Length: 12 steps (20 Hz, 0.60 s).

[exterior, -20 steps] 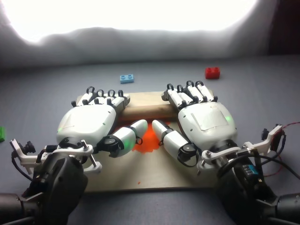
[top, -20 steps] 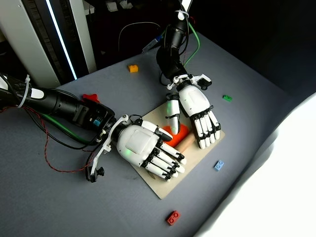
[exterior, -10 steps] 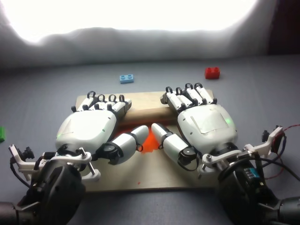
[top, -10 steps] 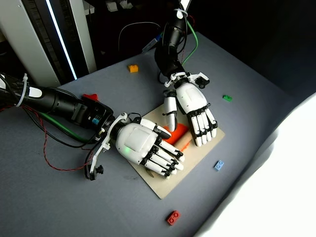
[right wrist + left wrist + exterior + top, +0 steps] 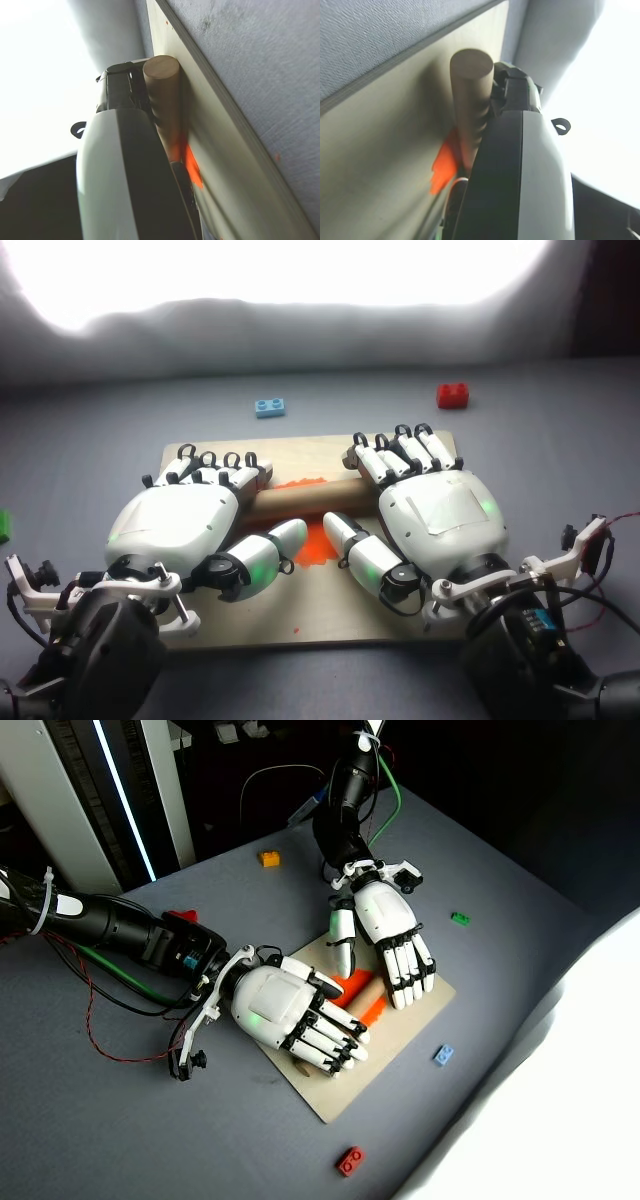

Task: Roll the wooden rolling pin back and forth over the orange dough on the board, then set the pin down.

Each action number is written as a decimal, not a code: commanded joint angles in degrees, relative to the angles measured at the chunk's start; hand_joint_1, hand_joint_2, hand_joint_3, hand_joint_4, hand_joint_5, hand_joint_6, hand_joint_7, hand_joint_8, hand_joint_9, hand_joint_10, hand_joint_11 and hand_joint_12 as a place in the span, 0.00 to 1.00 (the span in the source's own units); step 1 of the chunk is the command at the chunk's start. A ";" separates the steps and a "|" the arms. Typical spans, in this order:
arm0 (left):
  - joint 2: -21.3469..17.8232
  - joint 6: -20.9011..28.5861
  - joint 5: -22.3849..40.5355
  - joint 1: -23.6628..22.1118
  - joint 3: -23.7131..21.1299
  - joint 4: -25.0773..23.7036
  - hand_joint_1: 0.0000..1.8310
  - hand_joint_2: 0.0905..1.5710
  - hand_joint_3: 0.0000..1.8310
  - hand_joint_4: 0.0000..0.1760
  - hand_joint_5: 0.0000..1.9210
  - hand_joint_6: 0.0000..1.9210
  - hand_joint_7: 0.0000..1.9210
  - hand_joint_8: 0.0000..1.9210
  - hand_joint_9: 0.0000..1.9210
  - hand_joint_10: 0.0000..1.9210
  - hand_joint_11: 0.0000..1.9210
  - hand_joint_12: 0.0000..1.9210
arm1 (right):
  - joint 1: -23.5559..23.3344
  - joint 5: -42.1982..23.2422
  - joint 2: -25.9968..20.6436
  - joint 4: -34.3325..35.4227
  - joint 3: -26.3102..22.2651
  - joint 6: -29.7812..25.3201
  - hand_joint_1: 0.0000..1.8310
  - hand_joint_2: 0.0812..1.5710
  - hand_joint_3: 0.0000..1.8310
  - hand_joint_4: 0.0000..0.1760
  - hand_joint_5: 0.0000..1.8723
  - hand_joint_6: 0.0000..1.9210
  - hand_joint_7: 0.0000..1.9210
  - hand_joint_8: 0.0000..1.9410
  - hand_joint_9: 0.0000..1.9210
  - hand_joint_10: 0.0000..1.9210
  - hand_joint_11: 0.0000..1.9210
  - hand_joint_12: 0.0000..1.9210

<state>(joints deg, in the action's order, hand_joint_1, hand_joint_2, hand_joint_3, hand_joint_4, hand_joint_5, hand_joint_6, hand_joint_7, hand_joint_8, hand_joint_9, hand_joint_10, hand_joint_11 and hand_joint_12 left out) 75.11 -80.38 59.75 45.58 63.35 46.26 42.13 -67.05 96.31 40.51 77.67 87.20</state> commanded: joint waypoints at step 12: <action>-0.78 2.00 3.84 0.61 -1.54 -3.92 0.00 0.88 0.00 0.00 0.16 0.00 0.20 0.00 0.17 0.00 0.00 0.28 | 1.16 -3.81 -0.14 -3.40 -1.76 1.27 0.00 0.88 0.00 0.00 0.05 0.41 0.21 0.04 0.02 0.45 0.00 0.62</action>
<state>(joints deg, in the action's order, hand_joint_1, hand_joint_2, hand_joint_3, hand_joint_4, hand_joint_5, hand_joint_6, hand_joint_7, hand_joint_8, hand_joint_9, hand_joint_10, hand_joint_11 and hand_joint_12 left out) 74.59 -78.78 60.14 46.02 62.04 44.95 42.81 -67.90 96.14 39.29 76.16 88.38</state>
